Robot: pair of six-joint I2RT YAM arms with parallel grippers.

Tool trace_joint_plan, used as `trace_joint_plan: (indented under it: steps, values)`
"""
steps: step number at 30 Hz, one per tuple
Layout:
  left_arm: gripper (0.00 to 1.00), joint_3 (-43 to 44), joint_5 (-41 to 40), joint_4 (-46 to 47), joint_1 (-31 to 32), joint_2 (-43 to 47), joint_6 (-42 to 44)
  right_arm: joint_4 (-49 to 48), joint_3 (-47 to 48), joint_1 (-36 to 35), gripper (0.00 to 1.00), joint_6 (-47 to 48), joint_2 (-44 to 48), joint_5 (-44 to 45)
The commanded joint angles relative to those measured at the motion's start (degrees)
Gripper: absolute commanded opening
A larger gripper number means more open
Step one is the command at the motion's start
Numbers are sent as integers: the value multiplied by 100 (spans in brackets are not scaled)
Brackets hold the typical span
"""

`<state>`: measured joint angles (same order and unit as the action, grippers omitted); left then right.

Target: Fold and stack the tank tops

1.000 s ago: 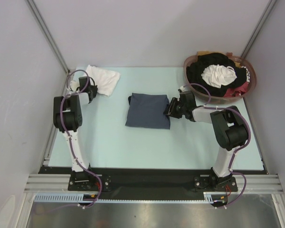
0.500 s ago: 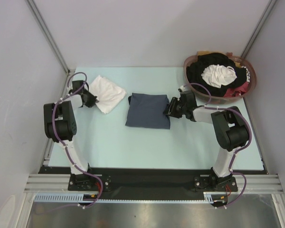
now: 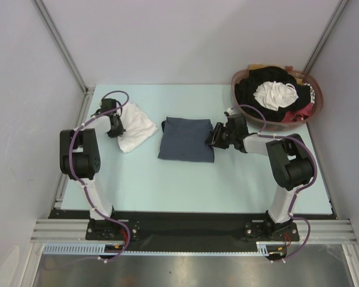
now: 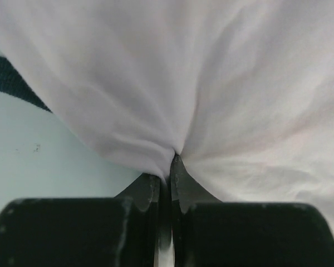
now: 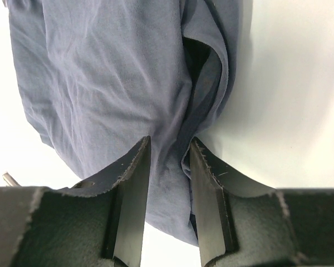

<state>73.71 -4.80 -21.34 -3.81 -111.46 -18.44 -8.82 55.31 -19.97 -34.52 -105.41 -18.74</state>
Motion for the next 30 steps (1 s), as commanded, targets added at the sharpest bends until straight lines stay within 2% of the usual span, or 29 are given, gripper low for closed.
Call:
trace_joint_plan:
  steps: [1, 3, 6, 7, 10, 13, 14, 16, 18, 21, 23, 27, 28, 30]
  values:
    - [6, -217, -1661, -1415, 337, -121, 876, -15, 147, 1, 39, 51, 108, 37]
    - [4, -217, -1980, -1443, 337, -209, 938, 47, 156, 10, 39, 60, 108, 55]
    - [9, -287, -1806, -1232, 337, -122, 1000, 38, 147, 10, 39, 69, 90, 72]
    - [22, -279, -1901, -1232, 337, -87, 887, 38, 164, 10, 39, 77, 90, 72]
    - [49, -331, -2025, -1127, 337, 211, 719, 73, 164, 19, 39, 95, 90, 81]
    - [54, -567, -1333, -750, 189, 712, 474, 91, 156, 28, 39, 112, 117, 99]
    - [53, -647, -696, -635, 118, 844, 377, 91, 147, 37, 39, 112, 125, 99]
    - [48, -788, -261, -407, -31, 1117, 52, 82, 147, 37, 39, 112, 134, 99]
    - [48, -893, 240, -301, -163, 1345, -203, 91, 147, 37, 39, 121, 143, 81]
    - [51, -1410, 436, 138, -365, 1731, -712, 100, 156, 63, 39, 121, 152, 90]
    - [47, -1683, 575, 489, -479, 1934, -933, 91, 147, 72, 39, 112, 161, 72]
    - [31, -2552, 787, 1542, -498, 2347, -1739, 82, 147, 72, 40, 104, 169, 64]
    - [19, -2685, 892, 1719, -498, 2374, -1873, 82, 147, 72, 40, 112, 169, 72]
    - [8, -3053, 893, 2114, -498, 2488, -2250, 82, 129, 80, 40, 104, 169, 81]
